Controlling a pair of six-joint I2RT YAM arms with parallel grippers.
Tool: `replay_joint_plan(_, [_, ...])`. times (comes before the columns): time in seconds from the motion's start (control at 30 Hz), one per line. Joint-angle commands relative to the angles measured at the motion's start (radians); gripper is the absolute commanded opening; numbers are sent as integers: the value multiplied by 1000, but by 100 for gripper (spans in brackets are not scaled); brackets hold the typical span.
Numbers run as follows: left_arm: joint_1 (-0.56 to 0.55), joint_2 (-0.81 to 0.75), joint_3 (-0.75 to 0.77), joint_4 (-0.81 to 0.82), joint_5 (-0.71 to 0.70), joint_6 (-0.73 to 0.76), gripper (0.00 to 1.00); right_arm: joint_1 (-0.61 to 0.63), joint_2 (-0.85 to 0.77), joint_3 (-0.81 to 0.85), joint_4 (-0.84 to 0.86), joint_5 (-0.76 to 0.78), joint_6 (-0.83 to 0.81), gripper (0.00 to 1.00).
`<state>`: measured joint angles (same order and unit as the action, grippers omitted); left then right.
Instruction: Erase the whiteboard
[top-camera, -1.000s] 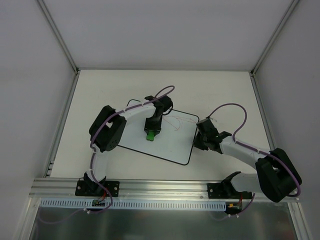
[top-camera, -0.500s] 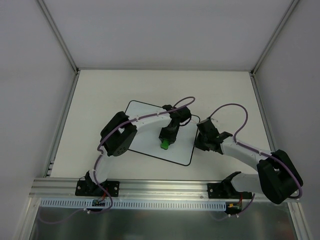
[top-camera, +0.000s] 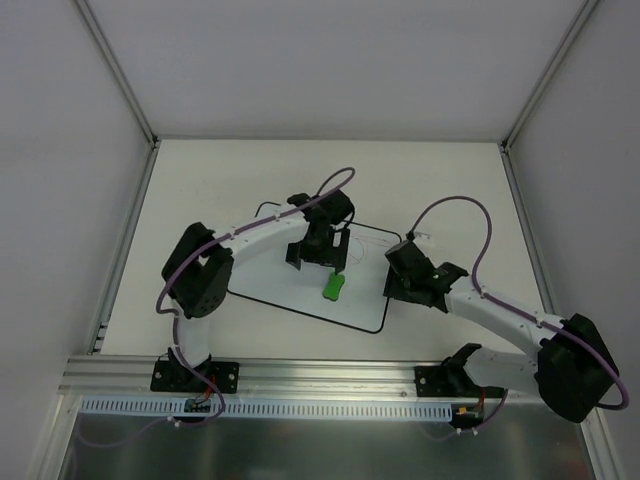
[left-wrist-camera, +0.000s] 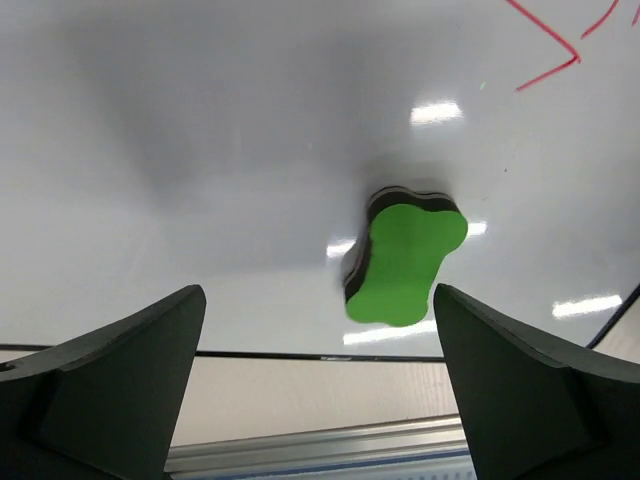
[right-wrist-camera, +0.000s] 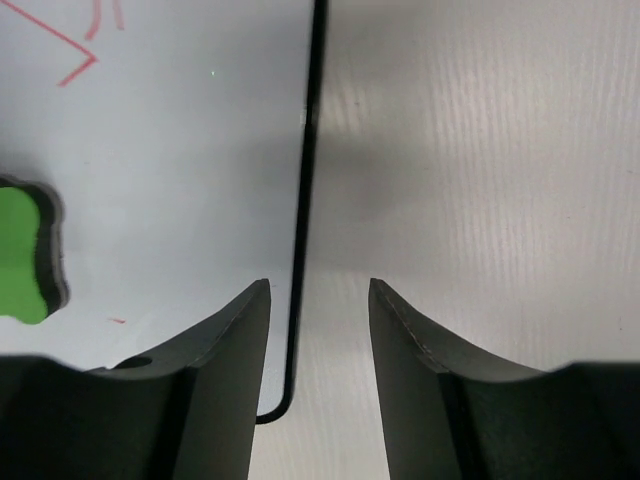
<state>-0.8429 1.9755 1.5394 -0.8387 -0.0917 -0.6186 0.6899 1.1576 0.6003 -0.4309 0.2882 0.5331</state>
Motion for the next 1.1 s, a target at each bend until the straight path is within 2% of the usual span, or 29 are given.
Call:
replay_joint_plan(0.0, [101,-185,-71,-3,-63,-7,99,68,8,108,-54,107,-27,49])
replay_joint_plan(0.13, [221,-329,-231,55,-106,-4,99,161,121,246,-69,138,-19,55])
replay_joint_plan(0.17, [241,-390,-311,78,-108,-10,99,201,181,272,-77,144,-10,57])
replay_joint_plan(0.3, [311,-507,-517,223,-95,-49,99,278,345,413,-117,187,25,60])
replay_joint_plan(0.4, [329,-541,-630,305,-106,-70,99,303,453,507,-141,187,51,60])
replay_joint_plan(0.57, [380,-572,-763,387,-121,-69,99,310,531,573,-143,172,88,60])
replay_joint_plan(1.07, [404,-618,-825,443,-154,-12,99,315,628,607,-149,169,252,60])
